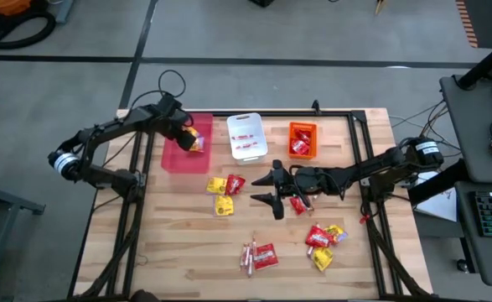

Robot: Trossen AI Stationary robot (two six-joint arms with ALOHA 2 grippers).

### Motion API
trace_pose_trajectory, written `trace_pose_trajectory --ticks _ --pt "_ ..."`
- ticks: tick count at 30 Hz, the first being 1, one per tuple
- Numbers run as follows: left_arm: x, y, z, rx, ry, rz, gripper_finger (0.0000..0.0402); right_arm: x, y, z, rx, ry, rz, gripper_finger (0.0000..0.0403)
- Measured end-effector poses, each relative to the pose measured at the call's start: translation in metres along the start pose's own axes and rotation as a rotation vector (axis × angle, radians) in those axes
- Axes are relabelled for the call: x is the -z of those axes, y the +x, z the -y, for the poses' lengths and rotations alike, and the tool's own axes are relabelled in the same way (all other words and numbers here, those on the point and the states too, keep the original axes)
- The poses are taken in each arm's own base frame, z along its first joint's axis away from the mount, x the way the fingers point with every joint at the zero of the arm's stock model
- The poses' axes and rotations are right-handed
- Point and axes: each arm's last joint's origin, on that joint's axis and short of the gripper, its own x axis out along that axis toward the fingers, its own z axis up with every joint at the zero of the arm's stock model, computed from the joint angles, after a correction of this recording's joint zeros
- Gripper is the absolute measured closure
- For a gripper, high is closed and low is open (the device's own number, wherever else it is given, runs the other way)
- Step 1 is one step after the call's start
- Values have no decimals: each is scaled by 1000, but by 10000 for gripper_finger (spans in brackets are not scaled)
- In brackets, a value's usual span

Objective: Sort candy
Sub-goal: Put the red candy into the orange bin

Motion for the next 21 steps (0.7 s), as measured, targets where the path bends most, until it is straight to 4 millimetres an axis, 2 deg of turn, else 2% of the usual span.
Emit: trace_pose_trajectory --ticks 8,15,21 --pt "3 -29 4 -6 -51 103 224 0 0 1 3 32 0 193" --pt "13 -60 10 5 -131 206 219 -1 0 3 10 49 2 193" --pt "27 -85 23 55 -161 312 219 -1 0 3 10 49 2 193"
